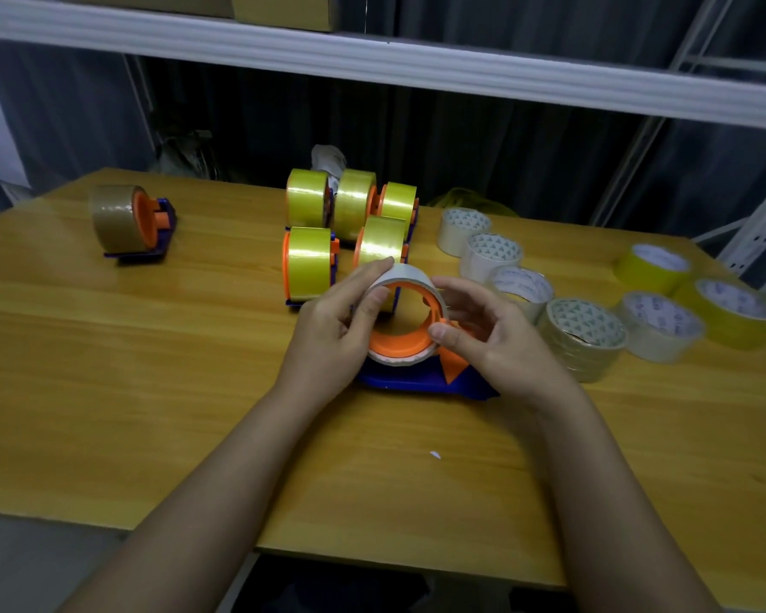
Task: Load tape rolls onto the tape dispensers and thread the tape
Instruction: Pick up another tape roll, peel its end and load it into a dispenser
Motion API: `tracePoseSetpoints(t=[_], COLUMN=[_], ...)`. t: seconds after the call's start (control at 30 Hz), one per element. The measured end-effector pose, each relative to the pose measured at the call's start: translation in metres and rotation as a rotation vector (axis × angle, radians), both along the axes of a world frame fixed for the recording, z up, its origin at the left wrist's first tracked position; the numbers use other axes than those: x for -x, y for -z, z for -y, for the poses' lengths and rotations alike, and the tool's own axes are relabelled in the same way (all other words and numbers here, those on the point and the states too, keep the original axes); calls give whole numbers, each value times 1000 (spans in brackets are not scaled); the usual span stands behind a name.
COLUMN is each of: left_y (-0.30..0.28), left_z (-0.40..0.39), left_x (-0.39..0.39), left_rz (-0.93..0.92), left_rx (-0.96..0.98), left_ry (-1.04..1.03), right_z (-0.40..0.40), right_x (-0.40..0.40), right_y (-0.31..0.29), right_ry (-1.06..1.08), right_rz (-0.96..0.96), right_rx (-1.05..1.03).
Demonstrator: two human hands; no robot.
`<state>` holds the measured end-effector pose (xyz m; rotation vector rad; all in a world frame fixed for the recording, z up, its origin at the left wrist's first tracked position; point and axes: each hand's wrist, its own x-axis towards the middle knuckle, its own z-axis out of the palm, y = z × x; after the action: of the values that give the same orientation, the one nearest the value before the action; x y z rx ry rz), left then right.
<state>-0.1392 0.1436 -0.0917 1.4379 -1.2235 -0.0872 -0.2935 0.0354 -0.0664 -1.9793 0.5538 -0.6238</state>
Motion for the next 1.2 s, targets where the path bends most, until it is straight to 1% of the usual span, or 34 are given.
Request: tracePoseSetpoints(t=[0.27, 0.57, 0.7, 0.8, 0.9, 1.07, 1.13, 1.2], left_y=[6, 11, 12, 9, 7, 8, 9, 10], left_z=[4, 7, 8, 8, 7, 8, 7, 6], left_x=[-3, 0, 1, 2, 4, 4, 4, 5], left_rz=[123, 260, 269, 236, 184, 123, 135, 190], left_rx=[24, 16, 12, 12, -13, -94, -101, -81], left_ry=[-56, -113, -138, -128, -91, -92, -95, -117], right_z=[-4, -1, 1, 2, 2, 4, 4, 2], right_x=[-6, -8, -8, -8, -10, -8, -4, -3], right_y=[4, 8, 7, 7, 9, 11, 9, 7], right_ry=[44, 29, 34, 45, 132, 272, 260, 230], right_rz=[29, 18, -3, 7, -9, -75, -79, -84], right_rx=[42, 57, 63, 53, 156, 442, 482, 457])
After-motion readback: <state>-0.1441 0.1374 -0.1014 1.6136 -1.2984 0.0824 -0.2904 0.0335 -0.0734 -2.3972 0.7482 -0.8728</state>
